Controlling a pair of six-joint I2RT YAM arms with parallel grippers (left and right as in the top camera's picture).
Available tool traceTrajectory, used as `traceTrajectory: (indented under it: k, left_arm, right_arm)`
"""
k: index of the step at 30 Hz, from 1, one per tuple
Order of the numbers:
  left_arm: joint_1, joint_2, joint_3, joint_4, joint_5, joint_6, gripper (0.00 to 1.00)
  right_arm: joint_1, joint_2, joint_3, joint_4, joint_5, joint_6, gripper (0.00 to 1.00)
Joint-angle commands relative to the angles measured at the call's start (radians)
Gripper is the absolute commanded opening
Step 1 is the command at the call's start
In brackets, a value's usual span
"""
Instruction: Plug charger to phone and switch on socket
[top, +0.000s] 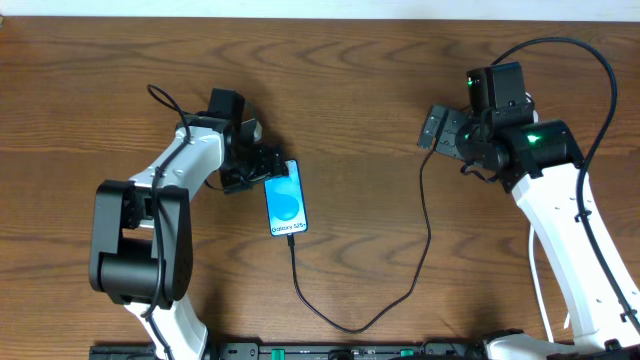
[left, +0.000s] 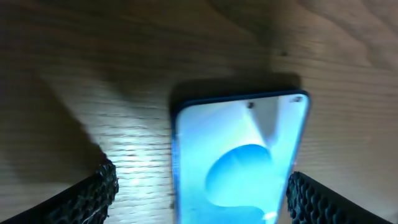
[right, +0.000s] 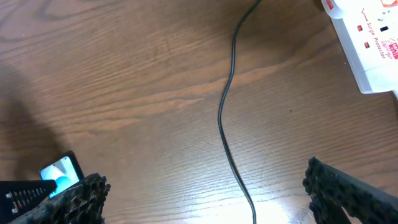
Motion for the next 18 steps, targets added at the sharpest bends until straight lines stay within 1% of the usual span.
traceTrajectory:
  k: [1, 5, 9, 12, 18]
  left_arm:
    - [0.003, 0.018, -0.007, -0.019, -0.136, 0.025, 0.9]
    - [0.003, -0.014, 0.042, -0.06, -0.167, 0.114, 0.9]
    - [0.003, -0.072, 0.112, -0.124, -0.254, 0.143, 0.91]
    - [0.003, -0.148, 0.165, -0.171, -0.275, 0.18, 0.91]
    - [0.003, -0.358, 0.208, -0.211, -0.275, 0.186, 0.91]
  right_arm:
    - [-0.006, -0.019, 0.005, -0.002, 0.001, 0.005, 0.99]
    - [-0.006, -0.019, 0.005, 0.003, 0.002, 0.005, 0.99]
    - [-0.006, -0.019, 0.005, 0.005, 0.002, 0.005, 0.99]
    - [-0.006, -0.011, 0.005, 0.005, 0.002, 0.005, 0.99]
    - [-0.006, 0.018, 0.005, 0.004, 0.002, 0.005, 0.99]
